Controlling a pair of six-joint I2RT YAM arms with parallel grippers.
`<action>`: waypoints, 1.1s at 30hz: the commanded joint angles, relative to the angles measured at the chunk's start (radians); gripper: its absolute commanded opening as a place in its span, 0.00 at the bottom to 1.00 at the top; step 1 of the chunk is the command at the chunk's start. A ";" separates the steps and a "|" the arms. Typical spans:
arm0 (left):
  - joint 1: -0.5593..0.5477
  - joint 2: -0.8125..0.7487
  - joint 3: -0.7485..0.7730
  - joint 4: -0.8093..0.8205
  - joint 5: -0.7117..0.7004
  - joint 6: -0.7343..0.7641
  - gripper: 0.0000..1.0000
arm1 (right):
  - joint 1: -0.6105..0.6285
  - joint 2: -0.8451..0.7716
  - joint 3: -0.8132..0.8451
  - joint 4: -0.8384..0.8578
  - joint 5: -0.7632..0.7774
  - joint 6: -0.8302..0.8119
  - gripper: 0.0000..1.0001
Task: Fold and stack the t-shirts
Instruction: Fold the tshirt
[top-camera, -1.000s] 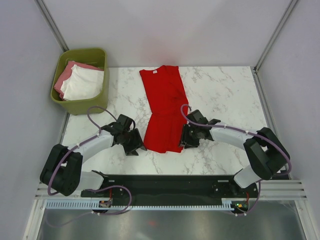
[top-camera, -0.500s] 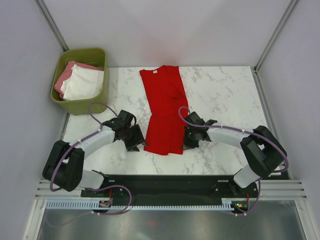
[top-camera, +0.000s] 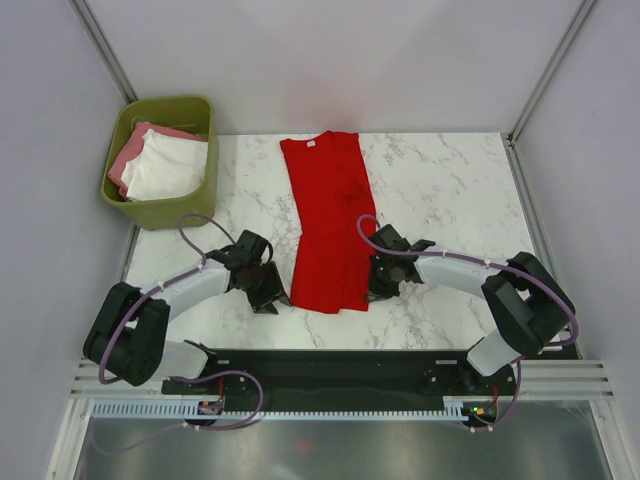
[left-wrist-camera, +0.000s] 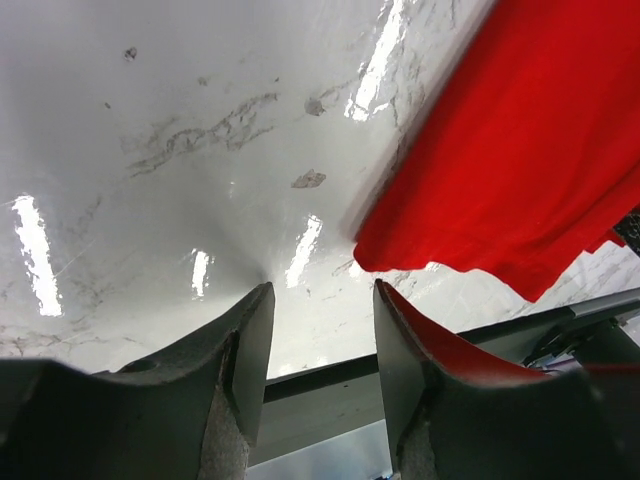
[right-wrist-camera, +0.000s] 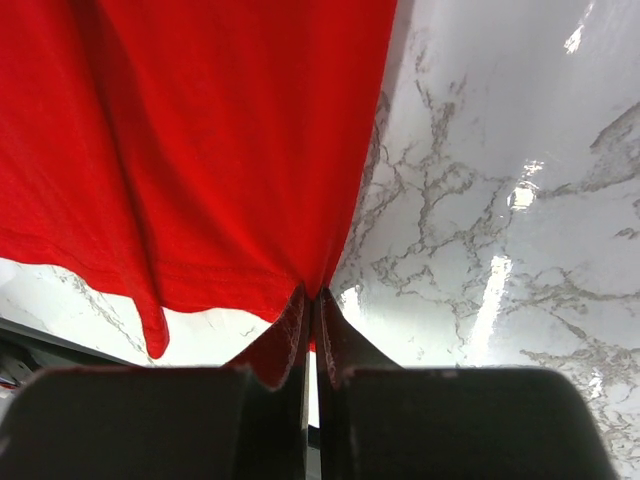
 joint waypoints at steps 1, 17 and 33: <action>-0.004 0.035 0.040 0.040 -0.008 -0.036 0.52 | 0.003 0.012 0.026 -0.040 0.019 -0.025 0.05; -0.059 0.133 0.066 0.111 -0.011 -0.089 0.51 | 0.003 -0.004 0.017 -0.052 0.017 -0.038 0.04; -0.185 -0.002 -0.011 0.113 -0.059 -0.204 0.02 | 0.003 -0.045 0.026 -0.184 0.001 -0.093 0.01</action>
